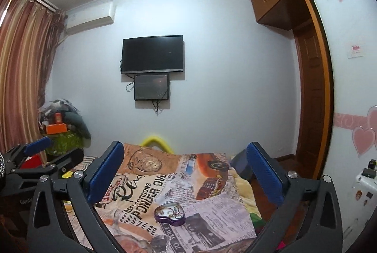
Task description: Organize jewelry
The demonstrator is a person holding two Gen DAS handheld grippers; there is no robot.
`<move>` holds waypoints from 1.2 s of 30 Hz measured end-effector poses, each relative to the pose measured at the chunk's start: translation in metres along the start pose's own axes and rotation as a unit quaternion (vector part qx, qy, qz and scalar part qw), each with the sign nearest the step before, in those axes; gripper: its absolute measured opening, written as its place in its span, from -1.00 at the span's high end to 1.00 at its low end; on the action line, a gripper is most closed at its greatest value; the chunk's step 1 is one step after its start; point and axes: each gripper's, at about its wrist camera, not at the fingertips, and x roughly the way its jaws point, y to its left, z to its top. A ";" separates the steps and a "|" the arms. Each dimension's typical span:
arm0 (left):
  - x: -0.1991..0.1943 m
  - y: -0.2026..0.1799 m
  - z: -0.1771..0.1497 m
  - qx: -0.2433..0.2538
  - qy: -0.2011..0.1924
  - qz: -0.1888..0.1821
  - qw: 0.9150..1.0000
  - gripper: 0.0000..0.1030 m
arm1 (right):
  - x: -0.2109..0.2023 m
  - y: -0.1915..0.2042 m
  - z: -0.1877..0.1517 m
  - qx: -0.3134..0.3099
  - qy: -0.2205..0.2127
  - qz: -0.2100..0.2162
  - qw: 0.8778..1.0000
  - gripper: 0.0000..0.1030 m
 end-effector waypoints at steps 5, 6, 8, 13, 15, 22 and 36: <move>-0.006 -0.001 -0.002 0.001 -0.002 0.002 1.000 -0.97 | -0.002 0.002 -0.002 -0.008 0.011 -0.001 1.000 -1.00; -0.007 0.000 -0.002 -0.002 -0.002 -0.002 1.000 -0.97 | 0.000 0.003 -0.002 -0.009 0.013 -0.001 1.000 -1.00; -0.007 -0.001 -0.002 -0.004 0.000 -0.005 1.000 -0.97 | -0.003 0.003 -0.006 -0.011 0.016 -0.001 1.000 -1.00; -0.007 -0.001 -0.004 -0.003 0.003 -0.001 1.000 -0.98 | -0.006 -0.001 -0.010 -0.009 0.022 -0.003 1.000 -1.00; -0.005 -0.002 -0.005 -0.002 0.005 -0.001 1.000 -0.98 | -0.007 -0.003 -0.011 -0.007 0.024 -0.002 1.000 -1.00; -0.003 -0.003 -0.005 0.000 0.010 -0.002 1.000 -0.98 | -0.009 -0.004 -0.010 -0.007 0.032 -0.004 0.999 -1.00; -0.002 -0.008 -0.007 0.004 0.017 -0.005 1.000 -0.99 | -0.009 -0.012 -0.005 0.007 0.045 -0.005 0.999 -1.00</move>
